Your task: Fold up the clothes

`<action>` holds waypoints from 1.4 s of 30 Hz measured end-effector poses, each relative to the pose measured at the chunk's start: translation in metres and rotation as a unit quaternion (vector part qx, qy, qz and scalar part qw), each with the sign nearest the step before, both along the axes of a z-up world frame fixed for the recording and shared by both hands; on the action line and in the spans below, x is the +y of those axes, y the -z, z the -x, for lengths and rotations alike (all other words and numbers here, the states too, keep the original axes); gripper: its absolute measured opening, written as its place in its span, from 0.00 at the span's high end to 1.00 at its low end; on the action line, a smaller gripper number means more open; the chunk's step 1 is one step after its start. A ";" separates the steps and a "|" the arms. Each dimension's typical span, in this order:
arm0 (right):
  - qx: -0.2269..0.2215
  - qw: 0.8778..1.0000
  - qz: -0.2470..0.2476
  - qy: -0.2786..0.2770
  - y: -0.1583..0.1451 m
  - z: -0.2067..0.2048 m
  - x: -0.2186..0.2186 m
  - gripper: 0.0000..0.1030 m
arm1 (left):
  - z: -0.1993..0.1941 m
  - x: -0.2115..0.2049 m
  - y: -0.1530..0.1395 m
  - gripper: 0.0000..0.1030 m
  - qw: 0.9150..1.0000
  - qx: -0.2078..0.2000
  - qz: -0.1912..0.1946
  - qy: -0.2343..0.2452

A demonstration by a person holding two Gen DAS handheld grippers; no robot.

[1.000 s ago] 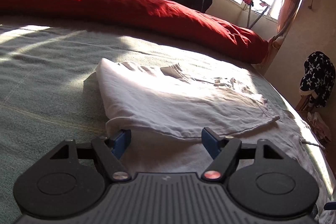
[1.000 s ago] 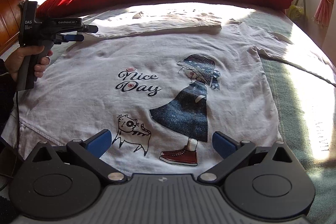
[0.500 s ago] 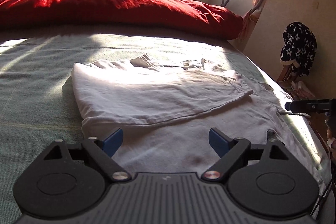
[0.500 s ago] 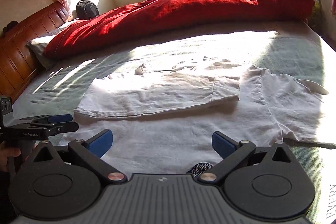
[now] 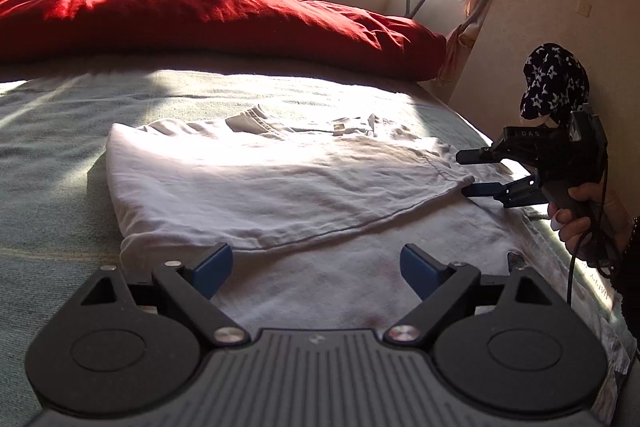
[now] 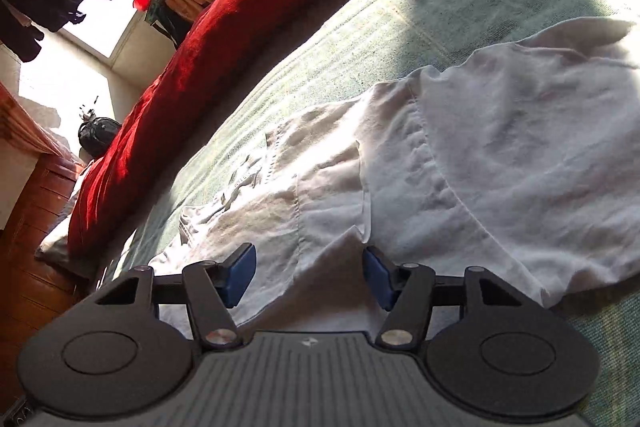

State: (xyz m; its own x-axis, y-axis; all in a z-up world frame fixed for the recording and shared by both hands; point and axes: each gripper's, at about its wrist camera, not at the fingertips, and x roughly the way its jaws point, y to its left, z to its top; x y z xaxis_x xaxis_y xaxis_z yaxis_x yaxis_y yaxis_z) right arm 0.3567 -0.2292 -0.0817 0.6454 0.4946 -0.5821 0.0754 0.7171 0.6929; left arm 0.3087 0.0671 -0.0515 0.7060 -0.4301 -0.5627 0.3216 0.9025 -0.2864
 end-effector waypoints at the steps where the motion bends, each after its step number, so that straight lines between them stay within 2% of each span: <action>1: -0.006 1.000 -0.007 0.006 0.001 -0.003 -0.002 0.37 | 0.000 0.001 0.000 0.12 1.000 0.000 0.002 0.000; 4: -0.012 1.000 -0.008 0.013 0.003 -0.017 -0.001 0.38 | 0.000 0.004 0.001 0.12 1.000 0.000 0.009 -0.001; 6: -0.012 1.000 0.001 0.014 0.004 -0.024 0.002 0.43 | 0.000 0.006 0.002 0.12 1.000 0.001 0.014 -0.002; 9: -0.007 0.999 0.033 0.013 0.003 -0.029 0.008 0.71 | 0.000 0.009 0.002 0.12 1.000 0.001 0.020 -0.003; 10: -0.008 0.999 0.038 0.012 0.002 -0.028 0.008 0.91 | 0.000 0.009 0.002 0.12 1.000 0.001 0.020 -0.004; 18: -0.047 0.998 0.051 0.007 -0.028 -0.010 0.003 0.92 | 0.003 0.014 -0.001 0.12 1.000 -0.005 0.017 -0.012; 21: -0.049 0.997 0.064 0.011 -0.036 0.000 -0.001 0.92 | 0.003 0.015 -0.001 0.12 1.000 -0.002 0.016 -0.011; 28: -0.012 0.994 0.110 0.022 -0.019 0.006 -0.006 0.92 | 0.003 0.016 -0.001 0.12 1.000 0.003 0.015 -0.011; 30: -0.009 0.993 0.114 0.022 -0.016 0.007 -0.006 0.92 | 0.004 0.018 -0.003 0.12 1.000 0.003 0.016 -0.012; 33: 0.003 0.988 0.151 0.028 -0.020 0.010 -0.001 0.84 | 0.006 0.022 -0.007 0.12 1.000 0.003 0.013 -0.017; 36: -0.023 0.982 0.185 0.034 -0.043 0.020 0.006 0.65 | 0.010 0.028 -0.015 0.10 1.000 -0.004 0.010 -0.018; 38: -0.047 0.978 0.204 0.023 -0.062 0.027 0.016 0.43 | 0.014 0.036 -0.021 0.06 1.000 -0.012 0.011 -0.020; 42: -0.083 0.973 0.205 -0.066 -0.089 0.029 0.066 0.32 | 0.016 0.059 -0.029 0.05 0.999 -0.014 0.018 -0.048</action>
State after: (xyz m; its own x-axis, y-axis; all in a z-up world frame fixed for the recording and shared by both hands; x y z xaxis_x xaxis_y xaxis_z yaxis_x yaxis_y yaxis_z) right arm 0.3280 -0.1628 0.0076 0.6933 0.3277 -0.6419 -0.1246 0.9317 0.3411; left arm 0.2931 0.1262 -0.0223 0.7599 -0.3802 -0.5272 0.2431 0.9184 -0.3120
